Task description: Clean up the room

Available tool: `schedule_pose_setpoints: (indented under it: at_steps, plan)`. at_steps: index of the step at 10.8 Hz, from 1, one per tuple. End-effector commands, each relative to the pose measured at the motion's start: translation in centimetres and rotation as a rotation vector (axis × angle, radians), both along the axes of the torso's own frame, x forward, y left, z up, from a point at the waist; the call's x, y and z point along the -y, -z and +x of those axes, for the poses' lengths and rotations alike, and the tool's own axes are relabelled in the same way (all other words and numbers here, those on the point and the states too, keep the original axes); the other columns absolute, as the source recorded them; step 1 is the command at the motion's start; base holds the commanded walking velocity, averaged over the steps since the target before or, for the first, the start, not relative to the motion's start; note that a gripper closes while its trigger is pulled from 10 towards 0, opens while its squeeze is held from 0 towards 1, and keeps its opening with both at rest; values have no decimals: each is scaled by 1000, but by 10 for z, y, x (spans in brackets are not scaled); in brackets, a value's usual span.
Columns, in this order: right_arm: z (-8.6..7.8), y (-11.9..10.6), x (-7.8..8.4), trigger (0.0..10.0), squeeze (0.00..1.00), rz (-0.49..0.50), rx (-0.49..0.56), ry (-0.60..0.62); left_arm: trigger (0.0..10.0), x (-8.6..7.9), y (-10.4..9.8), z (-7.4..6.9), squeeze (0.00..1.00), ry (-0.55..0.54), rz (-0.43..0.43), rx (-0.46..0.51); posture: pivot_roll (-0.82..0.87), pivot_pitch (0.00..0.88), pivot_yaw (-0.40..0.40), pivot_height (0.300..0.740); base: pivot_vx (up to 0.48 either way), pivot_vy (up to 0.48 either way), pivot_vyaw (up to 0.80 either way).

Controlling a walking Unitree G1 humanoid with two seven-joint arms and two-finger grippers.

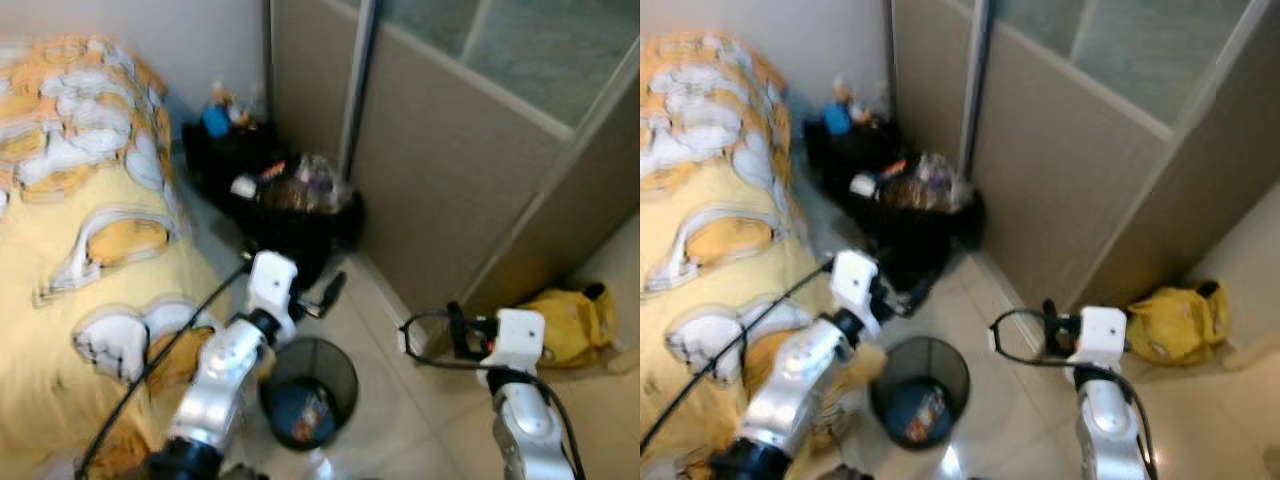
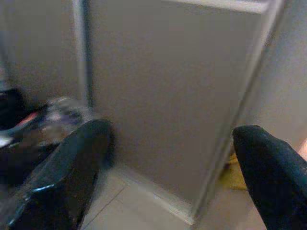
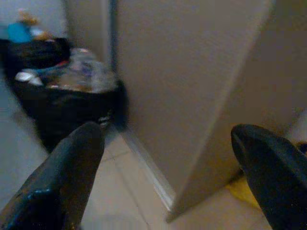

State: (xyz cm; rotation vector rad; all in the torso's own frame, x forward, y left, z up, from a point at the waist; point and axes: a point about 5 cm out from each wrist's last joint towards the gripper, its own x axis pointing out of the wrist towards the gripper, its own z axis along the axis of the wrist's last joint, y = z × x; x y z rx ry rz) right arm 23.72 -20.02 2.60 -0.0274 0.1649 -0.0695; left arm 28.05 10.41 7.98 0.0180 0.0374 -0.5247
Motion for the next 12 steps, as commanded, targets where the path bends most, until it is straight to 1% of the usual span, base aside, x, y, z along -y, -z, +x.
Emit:
schedule_pose_setpoints:
  at_steps: [1,2,3,4,5,6,7,8,10,11,12]
  plan:
    - [0,-3,3,10000,0,-14,10,-1,10000,1,-4,4,0,-19,1,19,51,0,-40,740,0,-472,0]
    - [2,-10,3,10000,0,-37,48,5,10000,2,-8,6,0,-43,-6,37,51,0,-40,740,0,-469,0]
    - [6,-20,-1,10000,0,-44,87,0,10000,2,-5,5,0,-60,-12,27,39,0,-39,740,0,-472,0]
    - [9,-23,-6,10000,0,-67,97,-26,10000,5,3,6,0,-63,-7,-8,30,0,-34,740,0,-469,-763]
    - [9,-22,-6,10000,0,-70,91,-23,10000,10,5,11,0,-77,-31,-46,24,0,-28,740,0,0,-725]
    - [8,-19,-3,10000,0,-69,77,3,10000,18,4,17,0,-75,-21,-50,12,0,-22,740,0,0,-725]
    - [8,-18,-1,10000,0,-72,71,19,10000,19,6,20,0,-80,4,-56,0,0,-16,740,0,0,-725]
    - [8,-20,-2,10000,0,-69,84,16,10000,19,6,22,0,-84,-10,-62,-9,0,-9,740,0,0,-738]
    - [11,-23,-6,10000,0,-79,95,18,10000,17,7,30,0,-106,-48,-100,-19,0,-5,740,420,0,0]
    - [12,-22,-9,10000,0,-76,87,22,10000,14,10,33,0,-151,-97,-136,-25,0,-1,740,465,0,0]
    - [14,-21,-8,10000,0,-76,86,31,10000,12,13,34,0,-180,-130,-161,-27,0,2,740,458,0,-775]
